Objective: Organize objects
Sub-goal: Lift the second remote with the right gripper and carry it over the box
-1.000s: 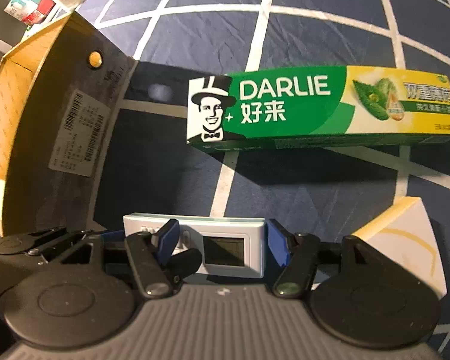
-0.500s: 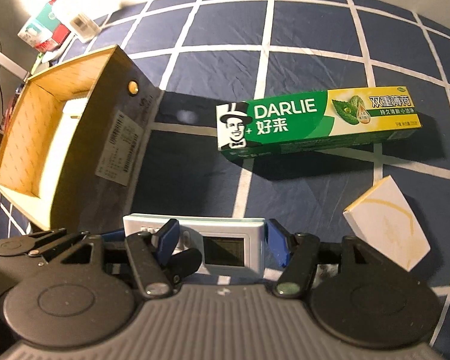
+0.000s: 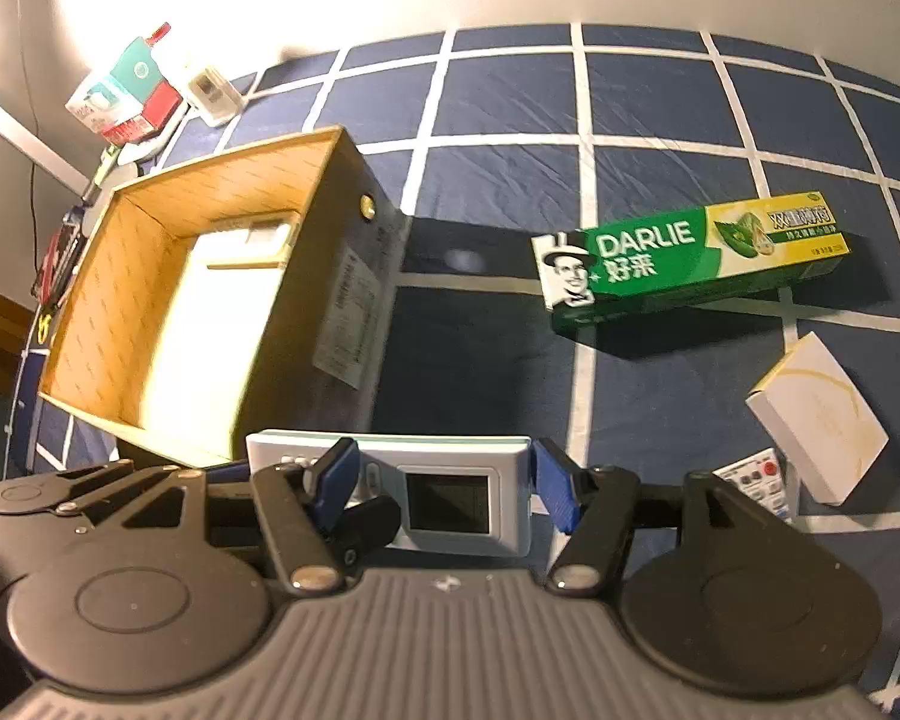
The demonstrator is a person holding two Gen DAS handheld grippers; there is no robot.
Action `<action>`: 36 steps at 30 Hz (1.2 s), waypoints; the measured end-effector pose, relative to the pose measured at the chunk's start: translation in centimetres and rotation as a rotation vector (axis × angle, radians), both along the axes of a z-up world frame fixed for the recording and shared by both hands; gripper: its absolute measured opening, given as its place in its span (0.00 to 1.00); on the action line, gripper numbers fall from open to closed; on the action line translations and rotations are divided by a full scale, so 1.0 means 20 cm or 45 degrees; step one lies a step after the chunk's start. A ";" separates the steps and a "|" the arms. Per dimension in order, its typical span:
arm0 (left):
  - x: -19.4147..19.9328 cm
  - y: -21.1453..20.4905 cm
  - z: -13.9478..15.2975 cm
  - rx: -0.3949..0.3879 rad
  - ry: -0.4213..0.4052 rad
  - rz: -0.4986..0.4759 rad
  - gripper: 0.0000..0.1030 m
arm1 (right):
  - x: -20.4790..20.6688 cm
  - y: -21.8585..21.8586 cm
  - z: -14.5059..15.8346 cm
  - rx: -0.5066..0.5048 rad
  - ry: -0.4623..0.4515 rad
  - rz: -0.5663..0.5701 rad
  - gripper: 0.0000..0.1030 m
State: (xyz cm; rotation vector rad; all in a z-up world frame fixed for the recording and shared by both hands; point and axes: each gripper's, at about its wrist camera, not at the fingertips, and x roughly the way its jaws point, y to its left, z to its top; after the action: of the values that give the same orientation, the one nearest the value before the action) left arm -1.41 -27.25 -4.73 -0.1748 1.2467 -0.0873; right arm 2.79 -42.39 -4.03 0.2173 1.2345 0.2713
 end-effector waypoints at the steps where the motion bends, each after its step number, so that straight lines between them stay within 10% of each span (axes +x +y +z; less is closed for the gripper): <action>1: 0.00 0.02 0.01 0.001 -0.005 -0.007 0.65 | 0.00 0.02 0.01 0.001 -0.006 -0.009 0.61; 36: 0.20 1.03 0.14 -0.005 -0.062 -0.120 0.65 | 0.19 1.02 0.13 -0.007 -0.086 -0.133 0.61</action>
State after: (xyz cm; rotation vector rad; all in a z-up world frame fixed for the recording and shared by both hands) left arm 2.56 -6.67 -1.96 -0.1166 1.2061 -0.1744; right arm 6.64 -21.92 -1.43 0.2648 1.1528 0.1838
